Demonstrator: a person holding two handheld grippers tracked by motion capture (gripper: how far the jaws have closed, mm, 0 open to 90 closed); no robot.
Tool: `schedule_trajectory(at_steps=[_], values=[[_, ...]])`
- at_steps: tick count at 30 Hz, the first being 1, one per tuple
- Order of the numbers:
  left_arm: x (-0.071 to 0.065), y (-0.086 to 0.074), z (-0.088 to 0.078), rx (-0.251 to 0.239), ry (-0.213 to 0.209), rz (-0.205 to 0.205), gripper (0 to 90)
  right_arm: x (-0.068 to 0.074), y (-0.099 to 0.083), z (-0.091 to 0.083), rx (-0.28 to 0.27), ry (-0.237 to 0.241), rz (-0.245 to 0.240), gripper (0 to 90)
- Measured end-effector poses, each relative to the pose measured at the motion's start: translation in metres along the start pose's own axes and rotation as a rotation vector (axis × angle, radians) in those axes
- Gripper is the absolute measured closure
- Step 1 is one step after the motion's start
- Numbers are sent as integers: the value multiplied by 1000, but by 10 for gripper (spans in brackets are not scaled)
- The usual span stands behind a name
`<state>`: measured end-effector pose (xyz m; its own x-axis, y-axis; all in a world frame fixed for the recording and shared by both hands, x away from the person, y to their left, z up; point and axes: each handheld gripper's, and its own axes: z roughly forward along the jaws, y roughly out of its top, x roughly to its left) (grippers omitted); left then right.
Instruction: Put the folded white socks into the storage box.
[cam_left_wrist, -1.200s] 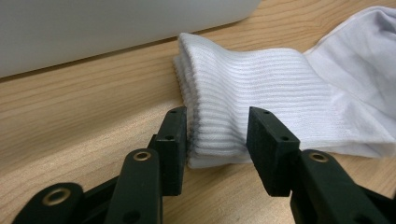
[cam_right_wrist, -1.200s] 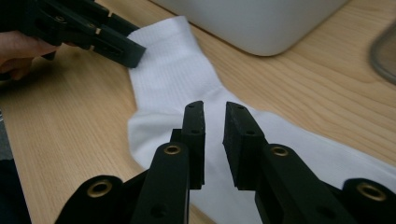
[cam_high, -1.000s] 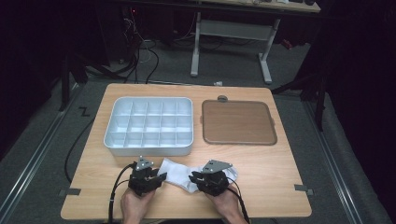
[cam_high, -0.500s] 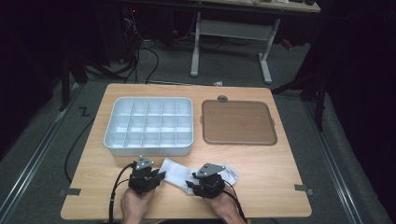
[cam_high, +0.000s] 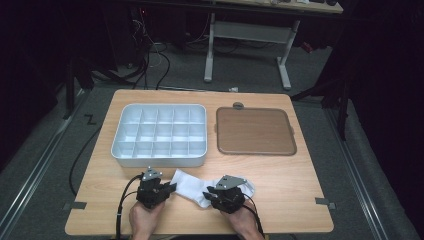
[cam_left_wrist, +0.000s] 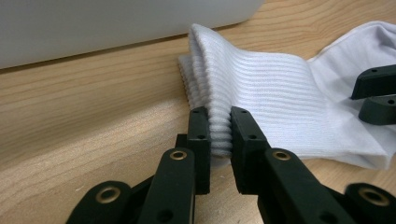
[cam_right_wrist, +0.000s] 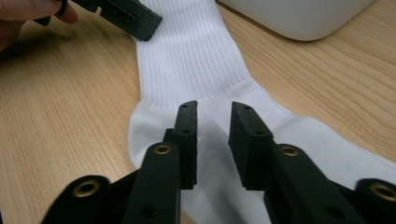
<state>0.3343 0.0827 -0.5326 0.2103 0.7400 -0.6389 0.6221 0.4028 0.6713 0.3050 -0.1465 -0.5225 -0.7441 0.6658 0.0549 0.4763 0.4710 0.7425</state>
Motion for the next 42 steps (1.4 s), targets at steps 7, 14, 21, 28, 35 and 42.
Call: schedule_trajectory(at_steps=[7, 14, 21, 28, 35, 42], values=[[-6, 11, -11, -14, -46, -21, 807, -1, -3, 3, 43, -12, -12, 825], [-10, 20, -17, -19, -66, -21, 808, 1, 0, 8, 44, -11, -25, 828], [-19, 33, -28, -38, -105, -19, 808, 3, 5, 15, 38, 0, -37, 828], [-27, 41, -32, -41, -125, -2, 809, 7, 9, 21, 39, 10, -40, 828], [-32, 46, -35, -42, -134, 11, 810, 9, 15, 26, 46, 21, -56, 829], [-38, 52, -41, -46, -160, 17, 810, 16, 23, 34, 55, 39, -83, 829]])
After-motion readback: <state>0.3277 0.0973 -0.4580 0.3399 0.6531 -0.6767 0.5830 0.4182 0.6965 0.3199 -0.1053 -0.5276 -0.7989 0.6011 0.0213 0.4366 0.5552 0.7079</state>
